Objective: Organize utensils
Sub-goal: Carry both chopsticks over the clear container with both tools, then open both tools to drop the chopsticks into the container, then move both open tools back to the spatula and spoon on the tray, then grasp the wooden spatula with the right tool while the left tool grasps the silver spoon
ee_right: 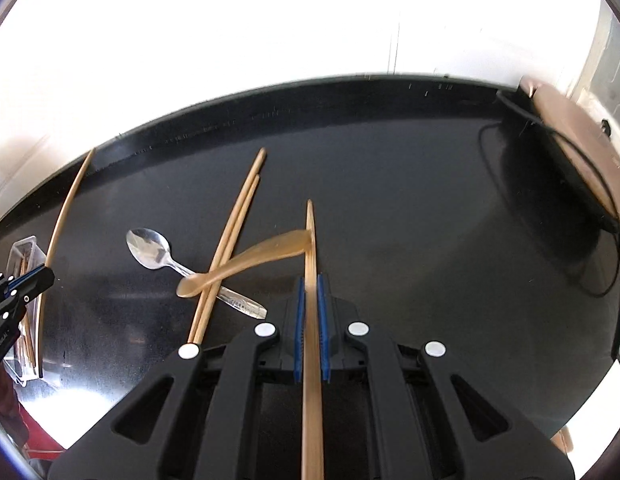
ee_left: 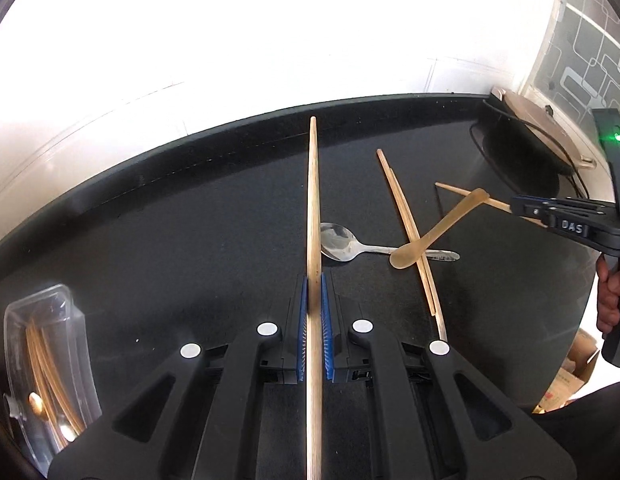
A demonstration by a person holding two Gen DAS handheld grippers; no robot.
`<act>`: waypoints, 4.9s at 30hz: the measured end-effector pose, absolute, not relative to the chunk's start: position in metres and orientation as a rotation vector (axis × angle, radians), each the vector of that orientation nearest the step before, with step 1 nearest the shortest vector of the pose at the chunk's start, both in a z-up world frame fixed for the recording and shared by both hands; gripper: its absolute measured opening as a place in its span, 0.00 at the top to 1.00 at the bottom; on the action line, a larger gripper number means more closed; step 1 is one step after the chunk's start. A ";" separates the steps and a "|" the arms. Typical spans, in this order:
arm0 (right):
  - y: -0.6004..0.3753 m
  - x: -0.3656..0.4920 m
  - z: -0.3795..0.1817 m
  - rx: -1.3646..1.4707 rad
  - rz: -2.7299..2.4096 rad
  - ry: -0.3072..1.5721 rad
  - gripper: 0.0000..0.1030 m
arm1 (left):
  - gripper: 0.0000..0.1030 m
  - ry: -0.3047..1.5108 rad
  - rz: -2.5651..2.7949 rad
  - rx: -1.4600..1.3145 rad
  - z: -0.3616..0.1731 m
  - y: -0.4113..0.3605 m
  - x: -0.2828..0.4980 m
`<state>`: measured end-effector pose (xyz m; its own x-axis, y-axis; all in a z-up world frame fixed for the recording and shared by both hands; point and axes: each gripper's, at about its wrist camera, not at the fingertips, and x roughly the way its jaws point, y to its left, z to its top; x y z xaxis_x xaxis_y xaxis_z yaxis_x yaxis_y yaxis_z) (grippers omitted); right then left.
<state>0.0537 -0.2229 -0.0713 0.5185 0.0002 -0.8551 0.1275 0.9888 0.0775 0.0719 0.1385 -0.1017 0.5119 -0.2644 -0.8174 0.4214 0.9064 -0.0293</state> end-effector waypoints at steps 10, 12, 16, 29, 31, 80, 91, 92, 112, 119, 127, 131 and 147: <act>-0.218 0.038 -0.031 0.166 -0.045 0.950 0.93 | 0.94 0.944 -0.352 0.143 -0.091 0.156 0.059; -0.197 0.042 -0.024 0.151 0.007 0.935 0.93 | 0.94 0.940 -0.331 0.132 -0.086 0.164 0.060; -0.143 0.053 -0.006 0.113 0.145 0.912 0.93 | 0.94 0.942 -0.262 0.089 -0.077 0.193 0.053; 0.072 0.065 0.020 -0.040 0.585 0.920 0.93 | 0.94 0.960 0.028 -0.053 -0.063 0.344 0.016; 0.101 0.064 0.019 -0.058 0.626 0.923 0.93 | 0.94 0.970 0.062 -0.082 -0.064 0.371 0.015; 0.257 0.099 -0.064 0.063 0.560 1.162 0.29 | 0.16 1.144 0.111 -0.170 -0.143 0.518 0.049; 0.194 0.098 -0.053 0.110 0.504 1.148 0.29 | 0.16 1.133 0.148 -0.182 -0.133 0.495 0.035; 0.185 0.097 -0.052 0.116 0.499 1.148 0.29 | 0.16 1.130 0.139 -0.178 -0.131 0.487 0.035; -0.090 0.068 -0.057 0.128 0.241 1.105 0.29 | 0.16 1.121 -0.209 0.056 -0.127 0.208 0.061; -0.184 0.055 -0.087 0.125 0.153 1.150 0.29 | 0.16 1.149 -0.259 0.087 -0.143 0.140 0.063; -0.207 0.053 -0.116 -0.004 0.171 1.164 0.29 | 0.16 1.177 -0.248 0.070 -0.164 0.120 0.073; -0.204 0.059 -0.128 -0.124 0.230 1.152 0.29 | 0.16 1.210 -0.243 0.048 -0.178 0.117 0.088; -0.205 0.114 -0.169 -0.334 0.462 1.154 0.29 | 0.14 1.151 -0.304 0.048 -0.207 0.103 0.156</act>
<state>0.1135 -0.2052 -0.1694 0.3279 0.1773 -0.9279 -0.5124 0.8586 -0.0170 0.1557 0.1025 -0.2067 0.3709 -0.2126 -0.9040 0.2621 0.9578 -0.1178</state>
